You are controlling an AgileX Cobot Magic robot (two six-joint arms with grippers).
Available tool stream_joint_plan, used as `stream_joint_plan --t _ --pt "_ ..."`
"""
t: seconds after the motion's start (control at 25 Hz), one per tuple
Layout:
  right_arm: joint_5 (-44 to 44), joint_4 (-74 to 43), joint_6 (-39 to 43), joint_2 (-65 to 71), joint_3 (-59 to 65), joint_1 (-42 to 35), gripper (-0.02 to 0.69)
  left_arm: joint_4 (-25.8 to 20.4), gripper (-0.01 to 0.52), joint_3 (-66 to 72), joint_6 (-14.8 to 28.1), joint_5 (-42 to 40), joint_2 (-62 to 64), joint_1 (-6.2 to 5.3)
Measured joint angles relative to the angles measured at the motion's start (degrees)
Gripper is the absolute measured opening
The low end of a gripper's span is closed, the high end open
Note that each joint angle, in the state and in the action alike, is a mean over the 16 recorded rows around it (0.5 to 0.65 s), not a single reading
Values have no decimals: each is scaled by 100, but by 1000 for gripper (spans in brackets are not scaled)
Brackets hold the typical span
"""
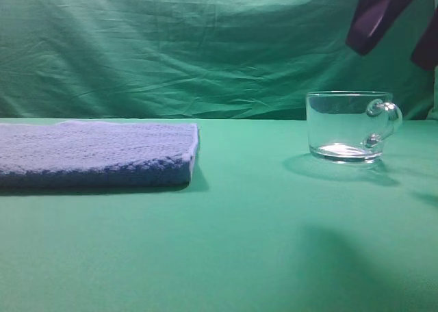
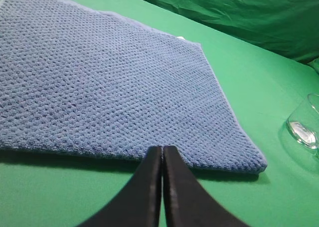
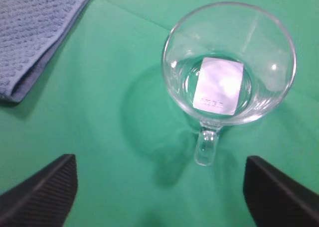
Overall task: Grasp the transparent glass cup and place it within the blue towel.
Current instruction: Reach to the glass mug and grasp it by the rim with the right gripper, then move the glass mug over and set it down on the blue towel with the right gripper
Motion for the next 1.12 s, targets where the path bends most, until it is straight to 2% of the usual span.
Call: stream_joint_plan --t 0.32,0.56,0.8,1.12 --pt "-513 4 -49 466 -87 2 250 0 0 0 0 0 0 0" --pt "-368 4 -93 550 -441 79 122 0 0 0 0 0 0 0" --pt "-65 3 -120 616 -1233 482 102 0 0 0 0 0 0 0" --pt "148 7 -148 1284 -2822 1490 102 0 0 0 0 0 0 0"
